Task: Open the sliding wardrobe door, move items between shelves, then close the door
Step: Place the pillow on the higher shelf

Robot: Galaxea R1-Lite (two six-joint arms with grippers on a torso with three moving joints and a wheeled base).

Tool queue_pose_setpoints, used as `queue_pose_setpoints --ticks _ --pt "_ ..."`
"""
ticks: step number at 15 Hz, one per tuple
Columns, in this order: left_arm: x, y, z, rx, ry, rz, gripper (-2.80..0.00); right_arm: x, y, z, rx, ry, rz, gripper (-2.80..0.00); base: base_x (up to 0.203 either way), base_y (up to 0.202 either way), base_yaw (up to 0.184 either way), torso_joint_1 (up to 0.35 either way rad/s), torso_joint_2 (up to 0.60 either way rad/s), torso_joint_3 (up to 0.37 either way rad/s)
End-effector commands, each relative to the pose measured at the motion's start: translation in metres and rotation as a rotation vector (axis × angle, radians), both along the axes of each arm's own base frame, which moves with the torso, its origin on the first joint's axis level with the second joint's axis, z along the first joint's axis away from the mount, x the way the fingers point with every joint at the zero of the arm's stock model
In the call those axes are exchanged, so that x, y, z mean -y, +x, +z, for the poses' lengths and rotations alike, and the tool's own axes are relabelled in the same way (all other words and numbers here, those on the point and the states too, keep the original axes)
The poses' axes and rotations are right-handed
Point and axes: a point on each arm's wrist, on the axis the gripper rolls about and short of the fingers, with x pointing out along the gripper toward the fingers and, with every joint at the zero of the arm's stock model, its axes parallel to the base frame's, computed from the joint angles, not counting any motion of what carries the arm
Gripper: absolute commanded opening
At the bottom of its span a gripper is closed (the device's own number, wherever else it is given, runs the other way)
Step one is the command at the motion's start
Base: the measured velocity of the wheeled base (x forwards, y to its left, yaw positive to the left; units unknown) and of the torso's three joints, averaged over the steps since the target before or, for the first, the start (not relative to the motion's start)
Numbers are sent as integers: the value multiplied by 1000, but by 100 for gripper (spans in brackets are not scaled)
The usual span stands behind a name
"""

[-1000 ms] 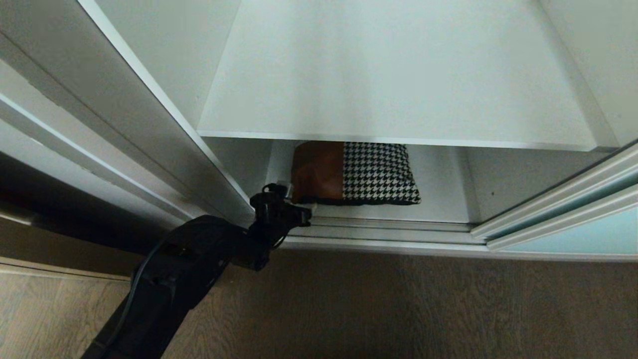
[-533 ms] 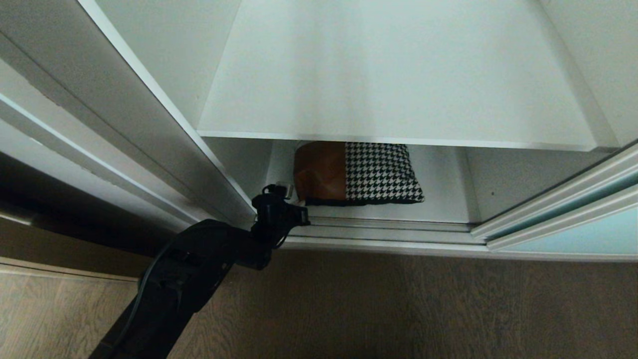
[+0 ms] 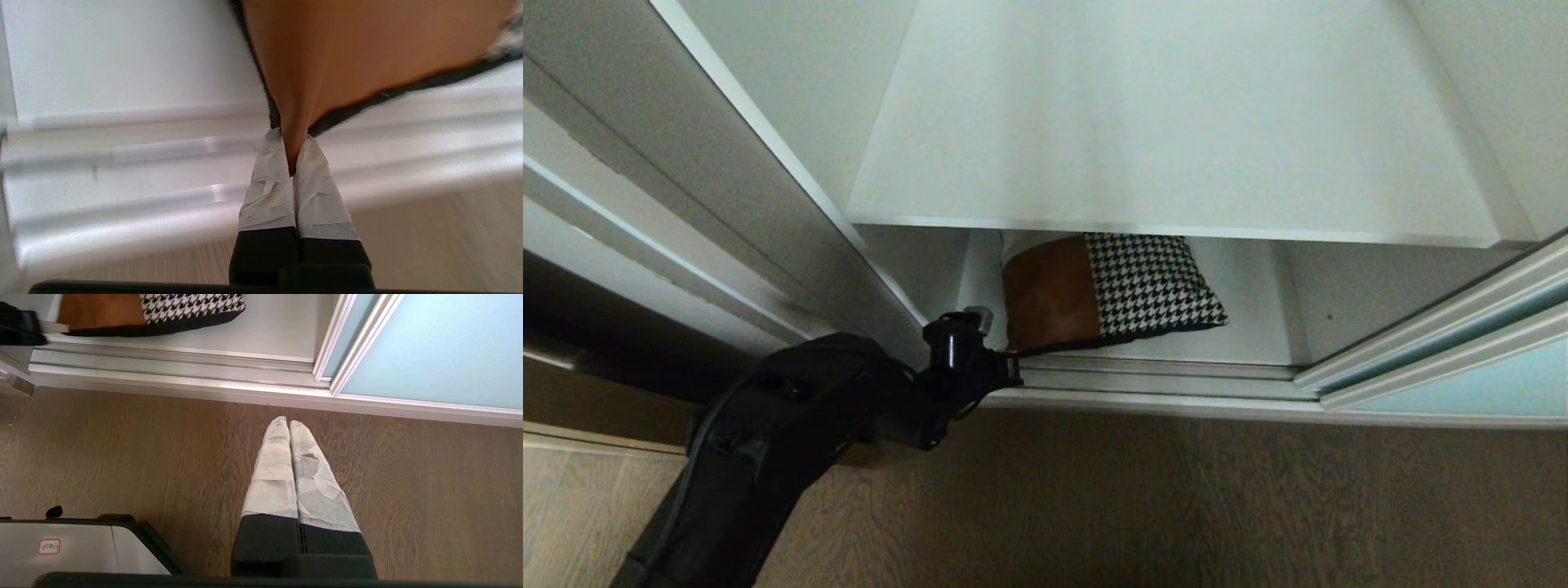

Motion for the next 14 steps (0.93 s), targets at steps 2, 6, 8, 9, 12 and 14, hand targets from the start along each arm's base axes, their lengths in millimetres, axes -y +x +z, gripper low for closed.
queue_pose_setpoints --ticks 2,6,8,9,12,14 --pt "27 -42 47 -13 -41 -91 -280 0 0 0 -2 -1 1 -280 0 0 0 0 0 0" --pt "39 -73 42 -86 -37 -94 -280 0 0 0 -2 0 1 -280 0 0 0 0 0 0" --pt "35 -86 33 -122 -35 -87 -280 0 0 0 -2 0 0 -280 0 0 0 0 0 0" --pt "33 -91 31 -128 -37 -83 -280 0 0 0 -2 0 0 -280 0 0 0 0 0 0" --pt "27 -108 25 -169 -42 -79 -280 0 0 0 -1 0 0 -280 0 0 0 0 0 0" --pt "26 -117 20 -177 -47 -79 -280 0 0 0 -2 -1 0 -280 0 0 0 0 0 0"
